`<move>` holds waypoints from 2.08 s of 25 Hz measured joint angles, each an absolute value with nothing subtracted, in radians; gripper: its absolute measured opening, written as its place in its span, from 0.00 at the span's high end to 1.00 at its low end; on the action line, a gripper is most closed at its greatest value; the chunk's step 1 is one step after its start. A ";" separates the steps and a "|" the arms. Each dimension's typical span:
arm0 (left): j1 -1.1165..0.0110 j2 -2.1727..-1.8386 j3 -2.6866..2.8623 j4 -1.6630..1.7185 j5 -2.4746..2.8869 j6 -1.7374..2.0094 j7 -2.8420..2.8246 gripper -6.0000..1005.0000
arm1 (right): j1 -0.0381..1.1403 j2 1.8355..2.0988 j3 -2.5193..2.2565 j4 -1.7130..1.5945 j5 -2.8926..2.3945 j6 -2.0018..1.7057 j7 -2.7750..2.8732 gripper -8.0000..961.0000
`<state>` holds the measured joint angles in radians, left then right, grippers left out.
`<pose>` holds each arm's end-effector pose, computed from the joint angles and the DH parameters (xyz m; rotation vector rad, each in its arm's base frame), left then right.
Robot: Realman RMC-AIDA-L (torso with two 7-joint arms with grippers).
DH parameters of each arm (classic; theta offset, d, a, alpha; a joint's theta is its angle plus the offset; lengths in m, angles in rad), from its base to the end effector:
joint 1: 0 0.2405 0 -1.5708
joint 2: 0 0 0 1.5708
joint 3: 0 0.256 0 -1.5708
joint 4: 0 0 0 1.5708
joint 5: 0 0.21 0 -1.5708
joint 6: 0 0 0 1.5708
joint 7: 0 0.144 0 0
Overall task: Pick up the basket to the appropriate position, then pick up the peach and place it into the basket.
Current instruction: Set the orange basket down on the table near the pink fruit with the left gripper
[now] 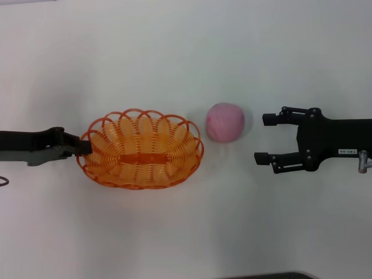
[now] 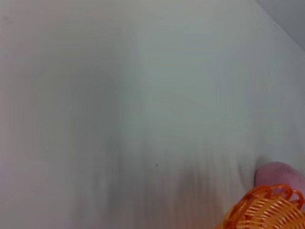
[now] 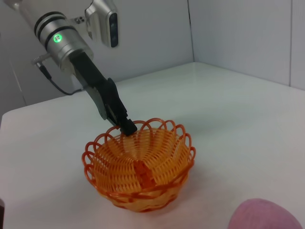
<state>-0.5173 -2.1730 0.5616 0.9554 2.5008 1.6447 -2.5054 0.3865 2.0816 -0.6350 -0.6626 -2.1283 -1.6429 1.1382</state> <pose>-0.2895 0.3073 0.0066 -2.1907 -2.0326 -0.2946 0.3109 0.2728 -0.0033 -2.7912 0.4927 0.5703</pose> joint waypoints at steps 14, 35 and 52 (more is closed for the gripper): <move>-0.461 -2.175 0.655 0.919 2.385 1.553 -2.506 0.93 | 0.387 2.082 -0.626 -0.663 -2.121 -1.643 1.138 0.04; -0.438 -2.170 0.677 0.890 2.344 1.522 -2.501 0.86 | 0.391 2.082 -0.624 -0.663 -2.121 -1.644 1.138 0.04; -0.367 -2.163 0.603 1.013 2.271 1.543 -2.320 0.50 | 0.389 2.082 -0.613 -0.663 -2.122 -1.643 1.138 0.04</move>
